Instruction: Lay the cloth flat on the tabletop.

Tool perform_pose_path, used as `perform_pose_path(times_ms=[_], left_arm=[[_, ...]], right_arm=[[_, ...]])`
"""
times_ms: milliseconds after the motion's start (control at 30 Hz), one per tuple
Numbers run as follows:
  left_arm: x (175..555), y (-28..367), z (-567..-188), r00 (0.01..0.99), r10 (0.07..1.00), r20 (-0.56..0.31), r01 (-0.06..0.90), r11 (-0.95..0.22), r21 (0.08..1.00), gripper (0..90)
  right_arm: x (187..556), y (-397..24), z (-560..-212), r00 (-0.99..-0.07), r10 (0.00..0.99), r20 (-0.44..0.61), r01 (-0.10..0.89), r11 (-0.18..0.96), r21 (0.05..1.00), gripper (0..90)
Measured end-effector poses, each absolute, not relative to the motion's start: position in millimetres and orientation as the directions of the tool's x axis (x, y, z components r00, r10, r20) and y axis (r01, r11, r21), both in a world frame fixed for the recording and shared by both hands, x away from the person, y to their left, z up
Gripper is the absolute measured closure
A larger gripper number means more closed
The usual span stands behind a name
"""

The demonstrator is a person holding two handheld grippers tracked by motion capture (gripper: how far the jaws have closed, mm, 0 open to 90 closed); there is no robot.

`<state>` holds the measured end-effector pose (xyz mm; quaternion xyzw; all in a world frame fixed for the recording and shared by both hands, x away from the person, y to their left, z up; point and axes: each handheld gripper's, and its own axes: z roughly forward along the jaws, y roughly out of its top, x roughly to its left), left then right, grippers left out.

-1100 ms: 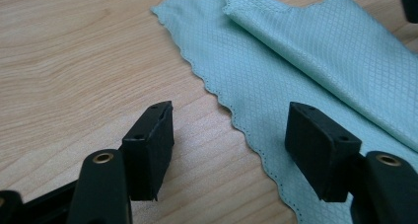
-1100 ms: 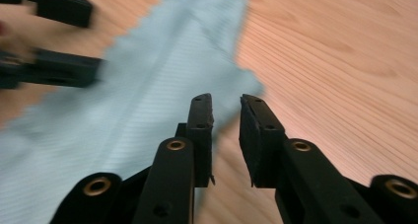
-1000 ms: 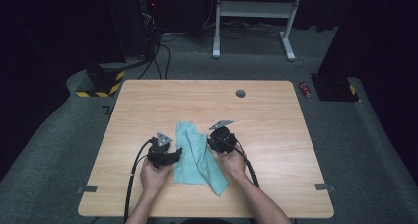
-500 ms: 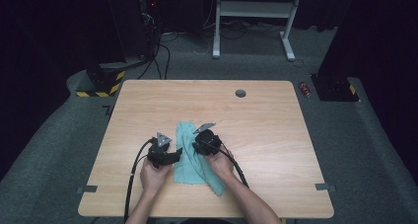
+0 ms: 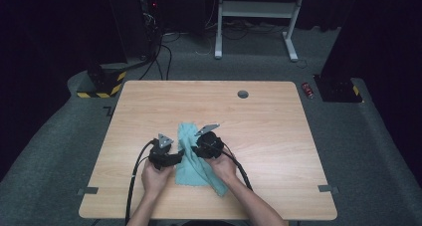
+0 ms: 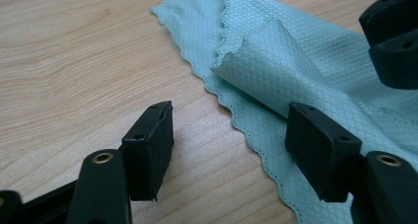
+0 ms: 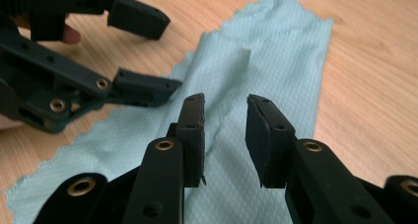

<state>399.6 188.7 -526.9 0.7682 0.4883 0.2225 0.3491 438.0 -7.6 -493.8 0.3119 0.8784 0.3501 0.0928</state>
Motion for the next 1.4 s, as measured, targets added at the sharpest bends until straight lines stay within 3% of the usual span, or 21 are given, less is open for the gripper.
perform_pose_path(times_ms=[200, 467, 767, 1133, 1400], left_arm=[[399.6, 188.7, -526.9, 0.424, 0.906, 0.002, 0.595, -0.280, 0.753, 35.2], [399.6, 188.7, -526.8, 0.425, 0.905, 0.001, 0.596, -0.280, 0.753, 35.2], [399.6, 188.6, -526.9, 0.424, 0.906, 0.001, 0.595, -0.279, 0.754, 35.2], [399.6, 188.6, -526.8, 0.424, 0.906, 0.001, 0.595, -0.280, 0.753, 35.2], [399.6, 188.6, -526.9, 0.423, 0.906, 0.002, 0.595, -0.279, 0.754, 34.9]], right_arm=[[441.4, 1.3, -504.2, -0.781, 0.620, 0.072, 0.508, 0.565, 0.650, 72.3], [441.3, 9.0, -510.1, -0.790, 0.612, 0.038, 0.493, 0.597, 0.633, 89.0], [438.7, 6.4, -504.5, -0.801, 0.599, 0.023, 0.468, 0.601, 0.648, 90.0], [448.1, -37.9, -478.3, -0.754, 0.657, -0.006, 0.466, 0.541, 0.700, 90.0], [475.5, -95.2, -480.4, -0.647, 0.762, -0.009, 0.545, 0.471, 0.694, 90.0]])
